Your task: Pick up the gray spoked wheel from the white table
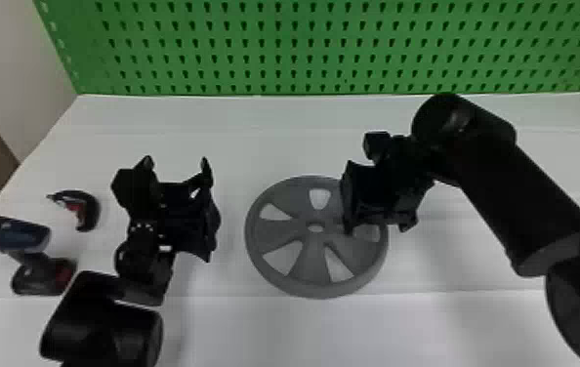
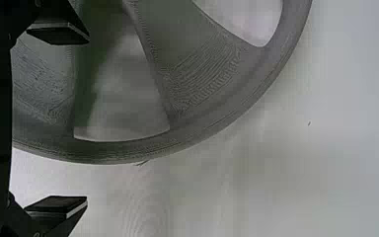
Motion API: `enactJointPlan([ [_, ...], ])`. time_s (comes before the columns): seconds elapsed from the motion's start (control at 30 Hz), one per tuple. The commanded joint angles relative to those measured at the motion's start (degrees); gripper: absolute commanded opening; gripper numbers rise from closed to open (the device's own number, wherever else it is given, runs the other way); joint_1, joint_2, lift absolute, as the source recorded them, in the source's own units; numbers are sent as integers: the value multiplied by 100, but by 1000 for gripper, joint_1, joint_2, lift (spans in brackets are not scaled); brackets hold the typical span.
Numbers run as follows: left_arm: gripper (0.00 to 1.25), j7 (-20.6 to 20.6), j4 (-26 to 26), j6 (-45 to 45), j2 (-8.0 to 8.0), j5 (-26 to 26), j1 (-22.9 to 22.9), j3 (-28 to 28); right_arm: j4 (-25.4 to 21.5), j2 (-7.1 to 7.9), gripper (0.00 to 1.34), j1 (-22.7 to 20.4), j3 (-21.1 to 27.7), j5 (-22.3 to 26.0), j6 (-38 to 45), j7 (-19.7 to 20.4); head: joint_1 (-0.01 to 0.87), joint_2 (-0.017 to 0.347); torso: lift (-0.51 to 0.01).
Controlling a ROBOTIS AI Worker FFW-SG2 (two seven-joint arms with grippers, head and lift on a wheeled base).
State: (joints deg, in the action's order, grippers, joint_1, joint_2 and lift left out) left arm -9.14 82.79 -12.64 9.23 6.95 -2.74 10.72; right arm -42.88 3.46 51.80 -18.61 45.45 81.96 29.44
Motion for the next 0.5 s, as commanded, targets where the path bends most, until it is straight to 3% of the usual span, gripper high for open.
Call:
enactJointPlan([
  [0.0,1014,0,0,-2,0,-9,-7,9,34,23,1190,40,-11,7,13,-26,770,44,-98],
  [0.33,1014,0,0,-2,0,-9,-25,18,43,58,1180,58,-64,-1,22,-105,770,44,-98],
  [0.4,1014,-9,0,7,0,-18,-25,26,43,58,1137,58,-82,-1,22,-114,770,44,-98],
  [0.47,1014,0,0,-2,0,-18,-34,26,43,58,1005,67,-117,-1,22,-158,770,44,-98],
])
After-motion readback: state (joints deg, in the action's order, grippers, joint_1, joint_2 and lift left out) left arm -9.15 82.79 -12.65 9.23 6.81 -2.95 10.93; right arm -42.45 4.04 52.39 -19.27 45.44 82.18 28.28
